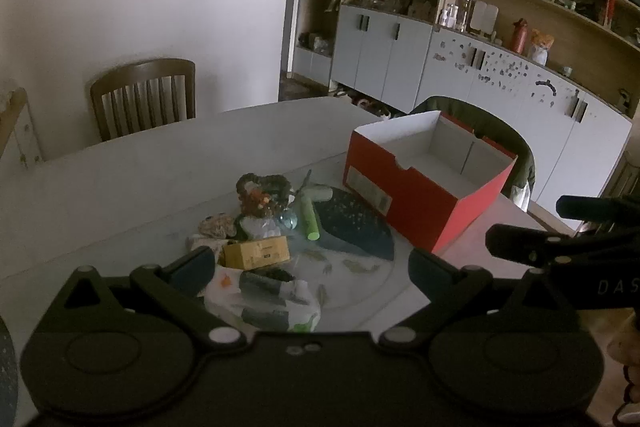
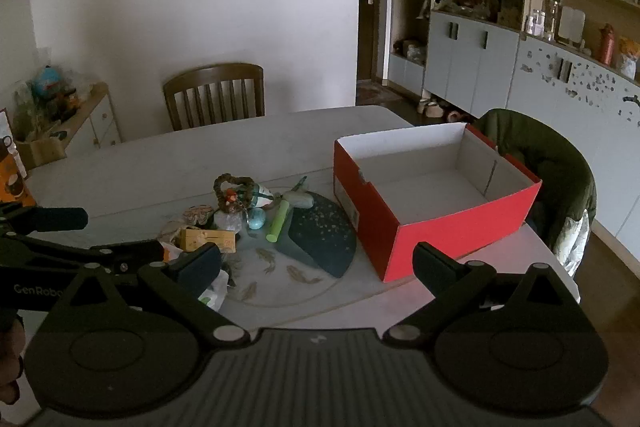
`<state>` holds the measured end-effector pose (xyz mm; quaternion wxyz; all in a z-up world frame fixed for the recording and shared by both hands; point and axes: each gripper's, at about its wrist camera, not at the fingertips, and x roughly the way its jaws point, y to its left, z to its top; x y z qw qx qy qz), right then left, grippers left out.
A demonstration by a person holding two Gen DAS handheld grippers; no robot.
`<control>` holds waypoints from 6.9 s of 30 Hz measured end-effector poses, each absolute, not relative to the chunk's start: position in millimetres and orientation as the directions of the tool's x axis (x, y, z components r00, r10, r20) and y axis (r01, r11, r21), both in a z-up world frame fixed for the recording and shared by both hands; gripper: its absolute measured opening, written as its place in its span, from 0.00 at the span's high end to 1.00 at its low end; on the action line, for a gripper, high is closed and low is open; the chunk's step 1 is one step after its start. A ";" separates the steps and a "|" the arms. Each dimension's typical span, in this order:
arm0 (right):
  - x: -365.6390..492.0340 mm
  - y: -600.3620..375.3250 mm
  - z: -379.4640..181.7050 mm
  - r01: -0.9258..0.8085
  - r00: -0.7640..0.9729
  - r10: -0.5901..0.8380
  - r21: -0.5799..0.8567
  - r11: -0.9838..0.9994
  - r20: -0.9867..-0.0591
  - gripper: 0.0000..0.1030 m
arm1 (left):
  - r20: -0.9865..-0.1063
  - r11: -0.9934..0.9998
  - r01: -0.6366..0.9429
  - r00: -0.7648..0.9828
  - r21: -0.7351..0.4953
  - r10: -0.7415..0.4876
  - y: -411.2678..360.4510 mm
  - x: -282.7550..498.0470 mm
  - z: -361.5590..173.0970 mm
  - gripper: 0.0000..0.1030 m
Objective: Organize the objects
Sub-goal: 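Move both tools toward the cluttered items on the table, then grasp the small yellow box with the right tool while the left grasps the white plastic bag, then carry the yellow box with the right tool while the left carries the bag into the shoebox, then open the right tool over the box floor while the left releases the white bag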
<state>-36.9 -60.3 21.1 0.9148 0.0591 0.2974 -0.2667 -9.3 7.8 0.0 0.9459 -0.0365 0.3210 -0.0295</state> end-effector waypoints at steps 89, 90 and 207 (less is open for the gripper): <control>207.8 -130.7 -128.9 0.329 0.499 0.007 0.197 0.924 -0.867 0.31 | -0.875 0.938 -0.193 0.450 -0.288 -0.176 67.7 68.8 -124.1 0.56; 205.2 -129.7 -126.7 0.333 0.502 0.000 0.193 0.923 -0.865 0.32 | -0.872 0.937 -0.190 0.454 -0.294 -0.182 68.8 67.7 -122.4 0.58; 49.2 -398.2 -109.7 0.374 0.238 -0.197 -0.098 0.922 -0.951 0.31 | -0.953 0.976 0.177 0.250 -0.130 -0.172 -294.4 295.8 -114.4 0.21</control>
